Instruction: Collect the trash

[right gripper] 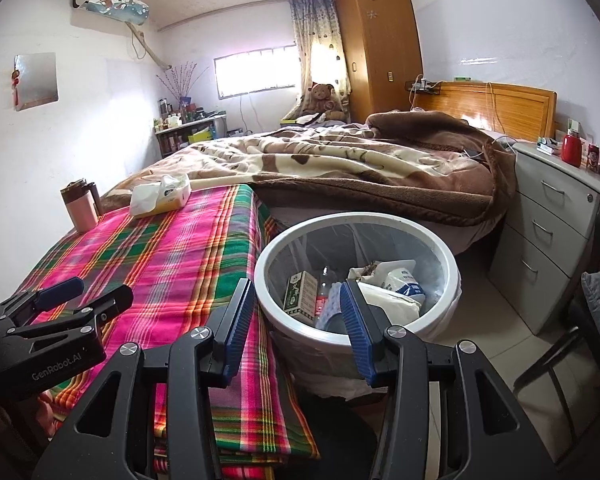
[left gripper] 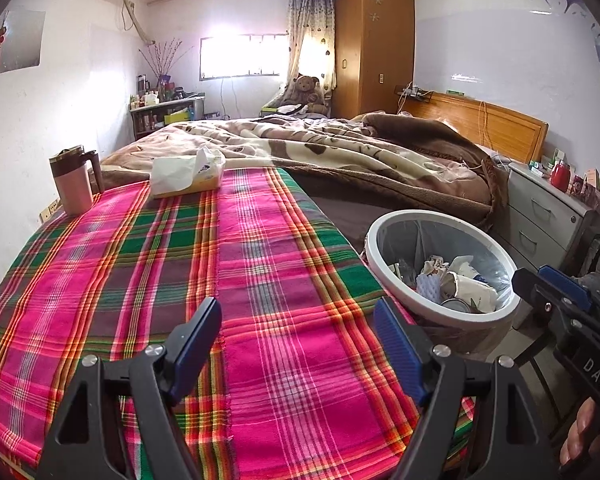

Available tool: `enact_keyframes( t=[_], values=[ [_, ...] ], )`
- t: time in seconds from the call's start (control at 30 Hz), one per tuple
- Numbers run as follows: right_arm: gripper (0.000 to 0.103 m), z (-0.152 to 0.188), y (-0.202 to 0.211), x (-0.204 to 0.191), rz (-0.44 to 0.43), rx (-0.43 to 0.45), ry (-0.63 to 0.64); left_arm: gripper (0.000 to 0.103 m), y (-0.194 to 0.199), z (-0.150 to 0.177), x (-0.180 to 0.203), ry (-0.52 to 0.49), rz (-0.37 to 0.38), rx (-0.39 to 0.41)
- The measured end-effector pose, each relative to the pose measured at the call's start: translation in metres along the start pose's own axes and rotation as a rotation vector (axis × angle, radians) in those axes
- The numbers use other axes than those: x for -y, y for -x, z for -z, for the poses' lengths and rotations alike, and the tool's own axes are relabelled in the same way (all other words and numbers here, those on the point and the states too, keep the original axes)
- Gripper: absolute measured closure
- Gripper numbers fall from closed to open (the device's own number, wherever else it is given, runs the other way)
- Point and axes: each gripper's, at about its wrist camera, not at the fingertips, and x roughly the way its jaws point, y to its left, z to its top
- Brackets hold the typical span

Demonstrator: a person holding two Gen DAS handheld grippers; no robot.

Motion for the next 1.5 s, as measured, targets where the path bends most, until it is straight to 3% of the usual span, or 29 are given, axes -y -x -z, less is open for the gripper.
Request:
enact_keyframes(
  t=[1.5],
  values=[
    [0.057, -0.0004, 0.0004, -0.004, -0.002, -0.017, -0.007, 0.023, 0.0061, -0.0012, -0.0034, 0.003, -0.021, 0.02]
  ],
)
